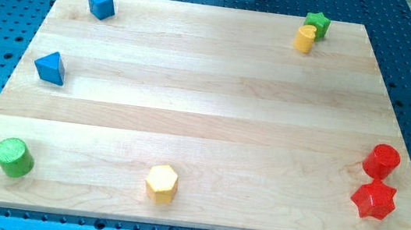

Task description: Push the red circle vertically to the red star

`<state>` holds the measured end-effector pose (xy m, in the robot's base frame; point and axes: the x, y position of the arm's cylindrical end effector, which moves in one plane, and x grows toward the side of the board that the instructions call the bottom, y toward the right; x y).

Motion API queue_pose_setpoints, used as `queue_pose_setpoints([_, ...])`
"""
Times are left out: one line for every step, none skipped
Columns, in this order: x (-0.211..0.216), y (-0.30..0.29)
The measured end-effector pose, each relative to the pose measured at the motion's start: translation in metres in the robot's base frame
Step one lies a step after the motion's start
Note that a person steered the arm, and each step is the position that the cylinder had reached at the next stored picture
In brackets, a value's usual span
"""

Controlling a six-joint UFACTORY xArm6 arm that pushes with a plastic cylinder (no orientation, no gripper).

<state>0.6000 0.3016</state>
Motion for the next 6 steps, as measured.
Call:
queue_pose_setpoints([0.016, -0.059])
queue_pose_setpoints([-0.022, -0.073])
queue_pose_setpoints([-0.065, -0.062])
queue_pose_setpoints([-0.054, -0.064])
queue_pose_setpoints([-0.061, -0.037])
queue_pose_setpoints([-0.094, -0.022])
